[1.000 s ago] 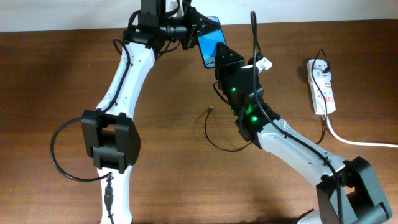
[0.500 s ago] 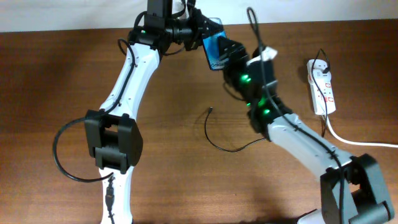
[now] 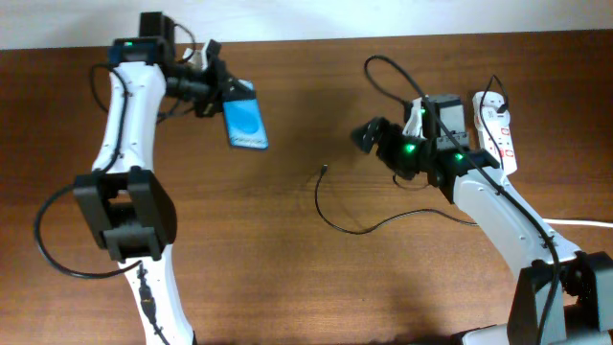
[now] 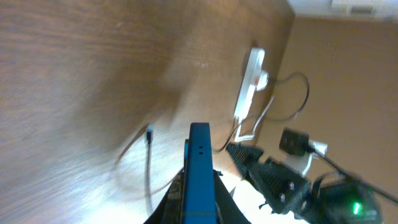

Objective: Plug charger to phone and switch on socket
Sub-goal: 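Open the right gripper and move it toward the black cable end, then lower the right gripper and grasp the USB-C cable plug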

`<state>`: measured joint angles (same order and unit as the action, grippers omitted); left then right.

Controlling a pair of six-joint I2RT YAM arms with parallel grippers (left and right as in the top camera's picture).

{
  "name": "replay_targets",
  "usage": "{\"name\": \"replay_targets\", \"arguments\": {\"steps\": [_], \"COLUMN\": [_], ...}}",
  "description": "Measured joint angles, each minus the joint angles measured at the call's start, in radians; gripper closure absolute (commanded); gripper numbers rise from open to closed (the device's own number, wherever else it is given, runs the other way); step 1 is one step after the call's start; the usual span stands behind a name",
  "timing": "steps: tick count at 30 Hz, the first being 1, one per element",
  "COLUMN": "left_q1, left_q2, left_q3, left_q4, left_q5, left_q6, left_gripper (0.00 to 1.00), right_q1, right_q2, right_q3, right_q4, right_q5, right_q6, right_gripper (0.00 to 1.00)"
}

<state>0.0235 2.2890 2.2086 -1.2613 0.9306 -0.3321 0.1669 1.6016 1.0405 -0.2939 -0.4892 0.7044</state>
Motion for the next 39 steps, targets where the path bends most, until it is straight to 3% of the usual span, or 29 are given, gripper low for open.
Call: {"name": "replay_targets", "arguments": {"steps": [5,10,13,17,21,25,27,31,39], "left_q1": [0.073,0.153,0.184,0.199,0.2,0.2,0.2,0.183,0.161], "left_q2": [0.0,0.0,0.0,0.0,0.0,0.0,0.0,0.0,0.0], "left_q3": [0.0,0.0,0.0,0.0,0.0,0.0,0.0,0.0,-0.031], "left_q4": [-0.15,-0.238,-0.234,-0.208,-0.188,-0.163,-0.114,-0.026,0.055], "left_q5": [0.149,0.304,0.401,0.54,0.56,0.456,0.332,0.134,0.065], "left_q6": [0.372,0.635,0.698,0.736,0.74,0.712,0.618,0.401,0.149], "left_gripper": [1.0,1.0,1.0,1.0,1.0,1.0,1.0,1.0,1.0], "right_q1": [0.085,0.136,0.136,0.136,0.143,0.15,0.159,0.184,0.188], "right_q2": [0.0,0.035,0.127,0.323,0.432,0.44,0.44,0.44,0.45], "right_q3": [0.195,0.331,0.402,0.648,0.759,0.759,0.76,0.76,0.759], "right_q4": [-0.322,-0.449,-0.505,-0.755,-0.814,-0.819,-0.818,-0.818,-0.812], "right_q5": [0.099,0.161,0.175,0.186,0.185,0.185,0.186,0.185,0.182], "right_q6": [-0.184,-0.26,-0.287,-0.36,-0.411,-0.422,-0.423,-0.425,-0.415], "right_gripper": [0.05,0.05,0.05,0.02,0.02,0.01,0.08,0.11,0.12]}}
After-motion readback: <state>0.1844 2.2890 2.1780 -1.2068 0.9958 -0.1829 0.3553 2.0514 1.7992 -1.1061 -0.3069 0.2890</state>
